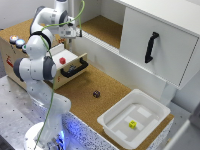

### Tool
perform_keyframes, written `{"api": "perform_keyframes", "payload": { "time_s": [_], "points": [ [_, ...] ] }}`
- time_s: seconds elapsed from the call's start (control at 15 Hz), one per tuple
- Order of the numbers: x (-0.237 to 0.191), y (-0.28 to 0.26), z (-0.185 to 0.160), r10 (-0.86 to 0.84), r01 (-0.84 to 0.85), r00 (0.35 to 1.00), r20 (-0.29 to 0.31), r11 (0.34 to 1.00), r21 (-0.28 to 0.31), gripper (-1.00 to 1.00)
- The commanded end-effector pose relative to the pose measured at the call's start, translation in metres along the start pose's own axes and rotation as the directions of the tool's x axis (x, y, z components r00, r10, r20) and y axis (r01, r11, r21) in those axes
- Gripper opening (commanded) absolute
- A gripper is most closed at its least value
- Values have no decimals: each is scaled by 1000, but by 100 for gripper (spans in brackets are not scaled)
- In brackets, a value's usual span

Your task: Switch off the green light

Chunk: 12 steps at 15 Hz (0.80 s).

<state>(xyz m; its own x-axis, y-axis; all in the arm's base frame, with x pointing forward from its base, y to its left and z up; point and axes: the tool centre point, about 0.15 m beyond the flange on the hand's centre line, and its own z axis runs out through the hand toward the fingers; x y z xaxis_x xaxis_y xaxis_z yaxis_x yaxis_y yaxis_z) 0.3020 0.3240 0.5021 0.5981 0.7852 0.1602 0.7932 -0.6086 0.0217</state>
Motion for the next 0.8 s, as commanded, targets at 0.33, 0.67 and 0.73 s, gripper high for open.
{"api": "perform_keyframes", "payload": {
  "time_s": [0.33, 0.67, 0.73],
  "points": [
    [33, -128, -11, -82, 90, 975, 208, 995, -30, 100],
    [23, -181, 3, -171, 171, 976, 134, 985, 15, 100],
    [20, -189, 4, -205, 205, 972, 117, 979, 15, 100]
  ]
}}
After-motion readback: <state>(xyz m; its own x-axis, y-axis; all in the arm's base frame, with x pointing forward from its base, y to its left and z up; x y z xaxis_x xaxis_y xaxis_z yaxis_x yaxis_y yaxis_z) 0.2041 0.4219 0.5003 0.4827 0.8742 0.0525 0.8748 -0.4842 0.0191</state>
